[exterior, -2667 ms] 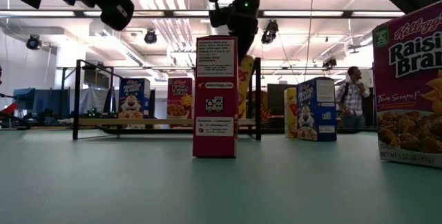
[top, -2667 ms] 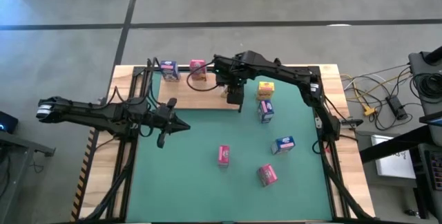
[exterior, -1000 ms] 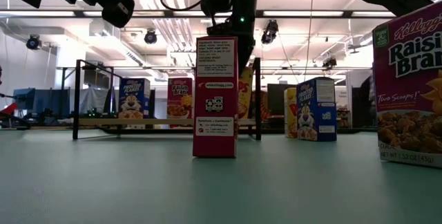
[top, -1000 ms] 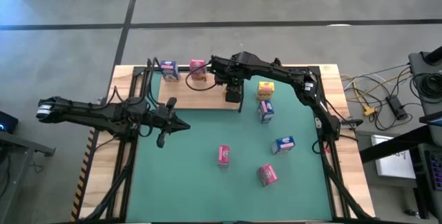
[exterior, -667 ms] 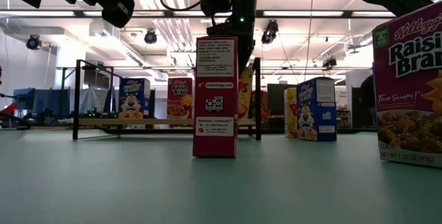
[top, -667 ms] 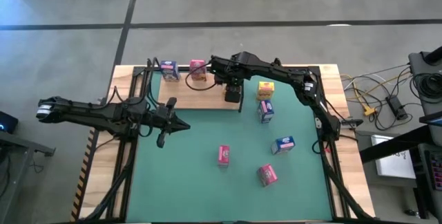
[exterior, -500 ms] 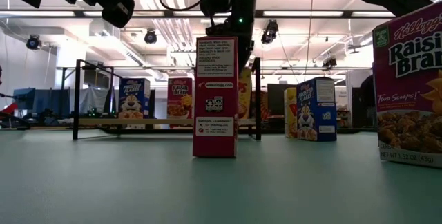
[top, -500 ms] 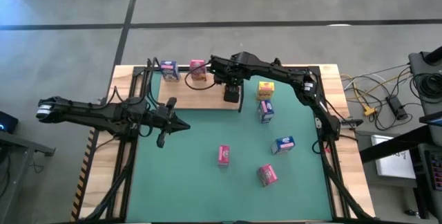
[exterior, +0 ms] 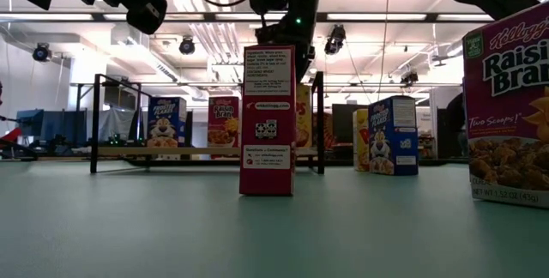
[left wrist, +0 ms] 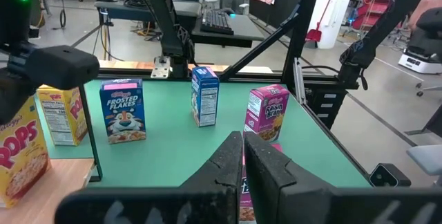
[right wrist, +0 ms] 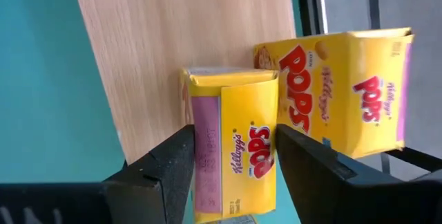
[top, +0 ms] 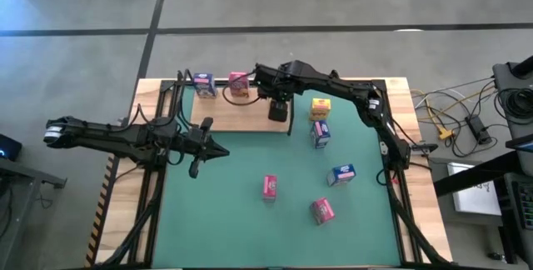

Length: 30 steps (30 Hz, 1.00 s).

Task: Stack cereal on shelf
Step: Put the bottom yellow cereal box on the shelf

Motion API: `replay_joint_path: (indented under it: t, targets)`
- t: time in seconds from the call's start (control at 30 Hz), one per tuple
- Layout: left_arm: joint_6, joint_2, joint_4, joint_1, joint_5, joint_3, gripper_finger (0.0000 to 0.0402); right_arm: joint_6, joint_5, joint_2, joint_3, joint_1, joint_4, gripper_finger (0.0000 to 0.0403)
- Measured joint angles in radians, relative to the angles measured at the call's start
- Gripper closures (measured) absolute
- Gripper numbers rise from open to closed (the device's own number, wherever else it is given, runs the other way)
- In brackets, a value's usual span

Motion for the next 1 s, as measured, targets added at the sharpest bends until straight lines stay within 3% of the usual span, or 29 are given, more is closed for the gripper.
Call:
replay_joint_path:
  t: [0.47, 0.67, 1.0]
  targets:
    - [0.0, 0.0, 0.0, 0.0, 0.0, 0.0, 0.0401, 0.016, -0.011, -0.043, 0.063, 0.028, -0.005, 0.0213]
    - [-0.003, 0.005, 0.004, 0.0, -0.005, -0.001, 0.0401, 0.059, -0.218, -0.107, 0.062, 0.063, -0.012, 0.0213]
    - [-0.078, 0.082, 0.114, 0.0, -0.025, -0.017, 0.0401, -0.01, -0.24, -0.21, -0.012, 0.228, 0.09, 0.024]
